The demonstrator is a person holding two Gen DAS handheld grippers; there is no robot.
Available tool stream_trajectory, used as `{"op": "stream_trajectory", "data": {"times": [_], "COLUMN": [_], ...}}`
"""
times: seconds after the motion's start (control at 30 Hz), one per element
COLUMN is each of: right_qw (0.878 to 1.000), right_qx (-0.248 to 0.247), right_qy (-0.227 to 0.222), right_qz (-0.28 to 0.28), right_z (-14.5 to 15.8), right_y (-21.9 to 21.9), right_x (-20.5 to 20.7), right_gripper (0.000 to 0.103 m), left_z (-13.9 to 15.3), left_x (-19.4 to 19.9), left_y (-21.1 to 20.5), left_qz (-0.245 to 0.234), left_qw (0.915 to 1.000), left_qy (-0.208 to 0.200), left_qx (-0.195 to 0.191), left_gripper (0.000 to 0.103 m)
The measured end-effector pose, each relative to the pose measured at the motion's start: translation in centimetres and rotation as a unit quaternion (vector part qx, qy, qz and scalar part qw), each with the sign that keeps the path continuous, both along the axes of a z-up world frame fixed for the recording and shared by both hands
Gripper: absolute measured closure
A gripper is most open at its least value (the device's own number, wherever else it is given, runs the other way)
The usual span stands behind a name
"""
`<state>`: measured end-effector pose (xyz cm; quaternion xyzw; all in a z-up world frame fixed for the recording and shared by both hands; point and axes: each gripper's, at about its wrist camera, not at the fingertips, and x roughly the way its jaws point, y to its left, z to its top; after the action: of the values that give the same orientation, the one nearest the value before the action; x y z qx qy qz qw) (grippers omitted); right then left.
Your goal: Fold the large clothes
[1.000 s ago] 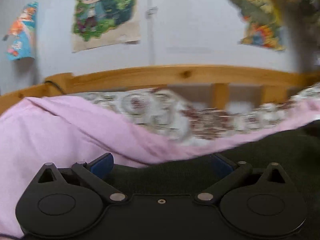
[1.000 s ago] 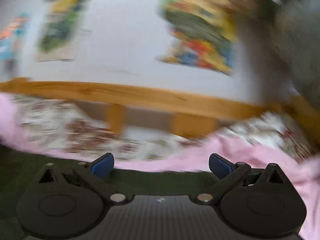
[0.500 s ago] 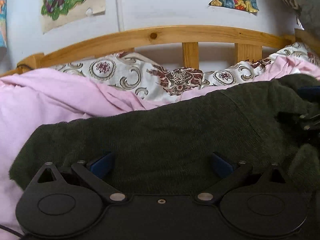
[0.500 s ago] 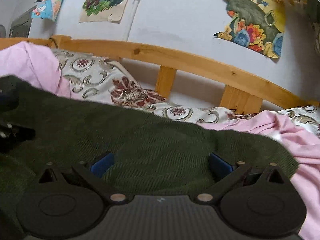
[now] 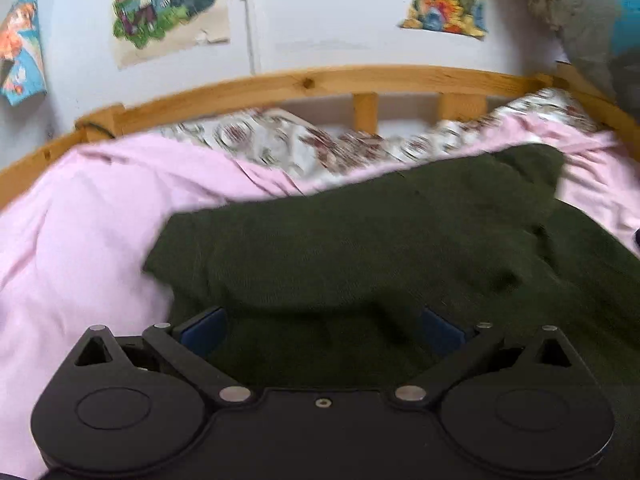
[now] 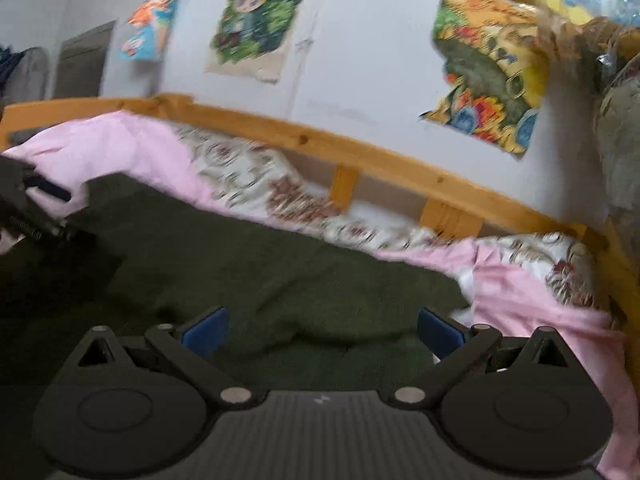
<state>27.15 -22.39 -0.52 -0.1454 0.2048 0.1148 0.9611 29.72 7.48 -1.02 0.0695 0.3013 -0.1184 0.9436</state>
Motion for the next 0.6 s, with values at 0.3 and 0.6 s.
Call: {"op": "stream_trajectory", "data": {"times": [0.3,0.6], "right_qw": [0.992,0.971], "right_qx": [-0.031,-0.127], "right_qy": [0.111,0.181], "right_qz": [0.053,0.088], "right_z": [-2.9,-6.5], "right_y": [1.9,3.9], "right_x": [-8.7,-13.7], "right_gripper": [0.0,0.0], "left_z": [-0.1,-1.1], "left_x": [-10.7,-15.3], "left_y": [-1.4,-2.8], "left_qz": [-0.066,-0.155], "left_qw": [0.9957,0.9811], "left_qy": [0.062,0.094], "left_qx": [0.021,0.067], "left_gripper": [0.001,0.001]}}
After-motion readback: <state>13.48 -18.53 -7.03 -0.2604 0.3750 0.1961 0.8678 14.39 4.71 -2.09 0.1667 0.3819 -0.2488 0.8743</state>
